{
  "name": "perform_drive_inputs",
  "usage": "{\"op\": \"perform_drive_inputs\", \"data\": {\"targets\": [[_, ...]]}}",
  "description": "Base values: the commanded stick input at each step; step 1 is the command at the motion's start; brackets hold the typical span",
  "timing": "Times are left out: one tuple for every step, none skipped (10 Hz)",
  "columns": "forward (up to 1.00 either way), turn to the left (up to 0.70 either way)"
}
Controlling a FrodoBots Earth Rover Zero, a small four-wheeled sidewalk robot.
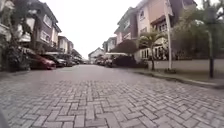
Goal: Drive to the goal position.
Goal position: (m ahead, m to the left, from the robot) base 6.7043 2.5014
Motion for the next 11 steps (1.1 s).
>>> {"op": "perform_drive_inputs", "data": {"targets": [[0.7,0.0],[0.7,0.0],[0.7,0.0],[0.7,0.0],[0.7,0.0],[0.7,0.16],[0.7,0.33],[0.7,0.14],[0.7,0.0],[0.7,0.0],[0.7,0.0]]}}
